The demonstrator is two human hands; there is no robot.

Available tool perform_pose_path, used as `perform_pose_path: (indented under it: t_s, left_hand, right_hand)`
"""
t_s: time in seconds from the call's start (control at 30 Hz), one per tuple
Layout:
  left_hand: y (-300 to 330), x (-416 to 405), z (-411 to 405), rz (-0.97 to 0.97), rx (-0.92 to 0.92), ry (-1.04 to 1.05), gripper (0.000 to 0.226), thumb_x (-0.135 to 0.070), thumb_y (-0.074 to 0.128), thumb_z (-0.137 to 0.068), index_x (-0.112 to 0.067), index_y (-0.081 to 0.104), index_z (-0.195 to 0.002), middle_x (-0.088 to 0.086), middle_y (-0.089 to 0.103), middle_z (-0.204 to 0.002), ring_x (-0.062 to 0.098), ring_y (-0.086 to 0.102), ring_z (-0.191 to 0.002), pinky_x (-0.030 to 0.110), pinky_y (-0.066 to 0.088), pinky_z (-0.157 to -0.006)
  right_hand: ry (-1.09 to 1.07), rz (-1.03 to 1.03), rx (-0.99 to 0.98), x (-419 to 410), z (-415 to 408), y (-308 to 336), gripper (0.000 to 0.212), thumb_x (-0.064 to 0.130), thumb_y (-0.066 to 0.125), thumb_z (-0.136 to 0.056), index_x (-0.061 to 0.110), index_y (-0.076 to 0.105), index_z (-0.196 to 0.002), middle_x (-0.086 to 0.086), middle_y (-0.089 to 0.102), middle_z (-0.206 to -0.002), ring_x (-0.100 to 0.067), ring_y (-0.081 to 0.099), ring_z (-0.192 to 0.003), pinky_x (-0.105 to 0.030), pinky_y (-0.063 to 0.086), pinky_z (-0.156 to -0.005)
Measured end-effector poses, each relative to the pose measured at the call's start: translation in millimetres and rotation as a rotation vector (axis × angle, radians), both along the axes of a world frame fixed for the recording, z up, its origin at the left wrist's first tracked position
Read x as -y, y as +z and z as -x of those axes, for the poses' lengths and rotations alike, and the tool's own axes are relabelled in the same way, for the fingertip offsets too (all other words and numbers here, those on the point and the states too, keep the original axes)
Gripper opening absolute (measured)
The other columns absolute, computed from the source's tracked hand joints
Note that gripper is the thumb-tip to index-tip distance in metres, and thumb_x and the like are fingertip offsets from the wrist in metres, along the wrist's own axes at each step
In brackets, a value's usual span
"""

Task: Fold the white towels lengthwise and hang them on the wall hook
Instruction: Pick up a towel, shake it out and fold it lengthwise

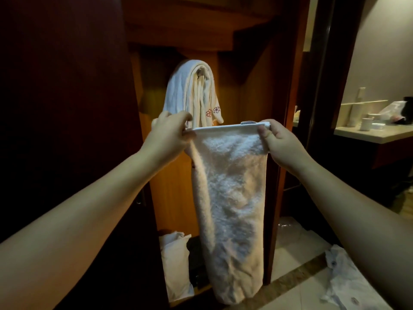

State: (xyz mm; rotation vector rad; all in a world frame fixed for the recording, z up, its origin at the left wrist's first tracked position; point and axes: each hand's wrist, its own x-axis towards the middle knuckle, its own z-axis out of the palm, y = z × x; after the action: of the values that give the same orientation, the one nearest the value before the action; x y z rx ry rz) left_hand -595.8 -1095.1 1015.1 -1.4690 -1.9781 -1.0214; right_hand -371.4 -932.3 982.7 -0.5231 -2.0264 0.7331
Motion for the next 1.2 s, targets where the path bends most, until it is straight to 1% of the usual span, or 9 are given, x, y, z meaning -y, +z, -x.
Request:
perform_pose_path:
  t_s: [0.13, 0.27, 0.33, 0.47, 0.63, 0.8, 0.93, 1.07, 1.2]
  left_hand:
    - [12.4, -7.5, 0.9, 0.336, -0.171, 0.205, 0.024, -0.029, 0.055, -0.099, -0.021, 0.068, -0.117, 0.008, 0.057, -0.118, 0.031, 0.043, -0.118, 0.042, 0.037, -0.094]
    - [11.5, -7.0, 9.3, 0.272, -0.062, 0.164, 0.01, -0.033, 0.066, -0.089, -0.025, 0.061, -0.087, -0.002, 0.045, -0.104, 0.02, 0.041, -0.105, 0.029, 0.04, -0.079]
    - [3.3, -7.9, 13.1, 0.162, 0.291, -0.018, 0.01, -0.022, 0.067, -0.086, -0.019, 0.059, -0.082, -0.003, 0.056, -0.093, 0.016, 0.053, -0.084, 0.022, 0.042, -0.06]
    - [-17.7, -6.8, 7.8, -0.257, 1.095, -0.418, 0.008, -0.014, 0.067, -0.09, -0.018, 0.061, -0.089, 0.002, 0.068, -0.09, 0.019, 0.066, -0.081, 0.026, 0.051, -0.056]
    - [-67.1, 1.7, -3.1, -0.558, 0.609, -0.318, 0.011, -0.031, 0.061, -0.097, -0.041, 0.06, -0.092, -0.021, 0.065, -0.084, -0.003, 0.061, -0.079, 0.014, 0.047, -0.069]
    - [-97.3, 11.9, 0.7, -0.392, 0.454, -0.168, 0.007, -0.039, 0.048, -0.102, -0.041, 0.053, -0.098, -0.025, 0.062, -0.084, -0.003, 0.058, -0.078, 0.018, 0.044, -0.065]
    - [-102.9, 12.7, 3.1, -0.275, 0.841, -0.337, 0.003, -0.034, 0.056, -0.101, -0.033, 0.056, -0.104, 0.007, 0.066, -0.095, 0.019, 0.062, -0.079, 0.036, 0.048, -0.068]
    - [-120.3, 21.2, 8.6, 0.027, 1.198, -0.731, 0.034, -0.017, 0.07, -0.086, -0.007, 0.062, -0.118, 0.011, 0.073, -0.101, 0.02, 0.07, -0.085, 0.03, 0.058, -0.07]
    - [-153.5, 23.3, 9.7, 0.547, 0.918, -0.493, 0.024, -0.015, 0.081, -0.078, -0.019, 0.077, -0.102, 0.001, 0.077, -0.103, 0.015, 0.073, -0.097, 0.044, 0.052, -0.1]
  right_hand:
    - [-0.009, -0.025, 0.01, 3.1, 10.1, -3.9, 0.024, 0.049, 0.044, -0.105, 0.031, 0.059, -0.107, 0.003, 0.069, -0.107, -0.012, 0.065, -0.094, -0.034, 0.051, -0.081]
    - [-0.041, 0.036, 0.007, 1.6, 15.8, -10.5, 0.032, 0.046, 0.041, -0.106, 0.025, 0.062, -0.114, 0.005, 0.069, -0.109, -0.011, 0.065, -0.094, -0.034, 0.051, -0.082]
    - [-0.033, 0.074, 0.022, 2.8, 19.4, -12.8, 0.034, 0.048, 0.04, -0.106, 0.024, 0.062, -0.115, 0.005, 0.069, -0.11, -0.014, 0.066, -0.096, -0.038, 0.054, -0.084]
    - [-0.069, 0.101, -0.025, 10.5, 29.7, -14.7, 0.035, 0.054, 0.038, -0.105, 0.027, 0.06, -0.111, 0.007, 0.066, -0.104, -0.015, 0.066, -0.097, -0.036, 0.053, -0.081]
    - [-0.131, 0.128, -0.181, 23.3, 44.2, -35.0, 0.034, 0.051, 0.04, -0.105, 0.025, 0.062, -0.105, 0.001, 0.068, -0.104, -0.018, 0.065, -0.093, -0.034, 0.052, -0.077]
    - [-0.162, 0.112, -0.153, 29.0, 44.0, -73.4, 0.032, 0.053, 0.042, -0.104, 0.027, 0.06, -0.101, 0.008, 0.069, -0.101, -0.006, 0.063, -0.086, -0.029, 0.049, -0.07]
    - [-0.14, 0.213, -0.206, 34.5, 42.9, -88.6, 0.033, 0.056, 0.044, -0.102, 0.031, 0.066, -0.102, 0.012, 0.071, -0.106, -0.002, 0.064, -0.09, -0.027, 0.051, -0.072]
    - [-0.129, 0.3, -0.309, 42.9, 37.2, -95.9, 0.031, 0.054, 0.041, -0.102, 0.043, 0.071, -0.101, 0.022, 0.071, -0.103, 0.003, 0.065, -0.09, -0.026, 0.046, -0.072]
    - [-0.117, 0.318, -0.275, 43.6, 35.5, -97.6, 0.031, 0.052, 0.042, -0.103, 0.039, 0.07, -0.099, 0.018, 0.071, -0.097, 0.002, 0.066, -0.087, -0.027, 0.048, -0.075]
